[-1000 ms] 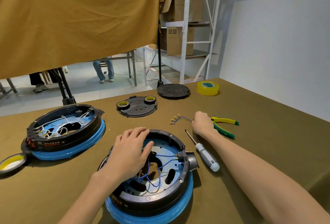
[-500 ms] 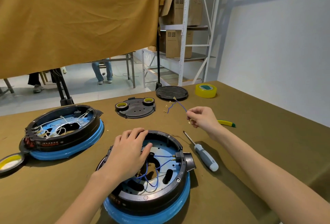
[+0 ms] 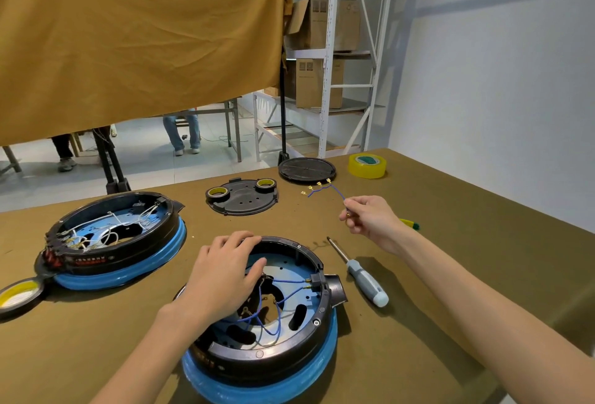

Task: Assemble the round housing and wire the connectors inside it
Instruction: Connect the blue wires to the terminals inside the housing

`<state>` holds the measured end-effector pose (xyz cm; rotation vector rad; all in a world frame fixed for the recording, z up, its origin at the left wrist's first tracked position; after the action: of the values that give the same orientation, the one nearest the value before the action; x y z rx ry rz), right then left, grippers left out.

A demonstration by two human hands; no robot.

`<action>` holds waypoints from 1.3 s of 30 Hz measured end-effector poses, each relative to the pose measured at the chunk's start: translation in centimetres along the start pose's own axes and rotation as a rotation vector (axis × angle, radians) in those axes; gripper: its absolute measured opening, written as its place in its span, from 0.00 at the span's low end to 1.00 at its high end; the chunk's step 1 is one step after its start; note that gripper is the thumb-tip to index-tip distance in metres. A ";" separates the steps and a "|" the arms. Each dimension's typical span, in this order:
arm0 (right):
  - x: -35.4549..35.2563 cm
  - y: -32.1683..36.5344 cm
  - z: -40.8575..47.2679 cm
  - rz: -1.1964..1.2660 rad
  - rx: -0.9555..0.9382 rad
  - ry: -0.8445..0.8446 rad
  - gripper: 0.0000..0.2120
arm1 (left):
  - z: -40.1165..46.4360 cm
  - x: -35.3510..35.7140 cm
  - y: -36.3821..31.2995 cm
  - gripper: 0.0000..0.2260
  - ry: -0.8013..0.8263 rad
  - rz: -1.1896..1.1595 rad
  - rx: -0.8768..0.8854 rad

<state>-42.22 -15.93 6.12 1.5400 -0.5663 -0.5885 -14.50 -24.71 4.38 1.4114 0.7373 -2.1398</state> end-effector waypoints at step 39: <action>8.6 1.3 -7.9 -0.311 -0.404 0.370 0.05 | -2.5 -3.4 3.2 0.07 -0.289 -0.754 -0.181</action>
<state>-30.52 -15.88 7.43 1.3101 0.0776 -0.5904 -9.55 -25.15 6.21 0.7549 1.4651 -2.6455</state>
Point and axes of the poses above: each hand's wrist, its own z-axis towards the middle knuckle, its own x-axis out of the palm, y = z × x, the point moved 5 cm from there along z, towards the middle knuckle, and after that the axes turned 4 degrees about -y, right-handed, at the moved point
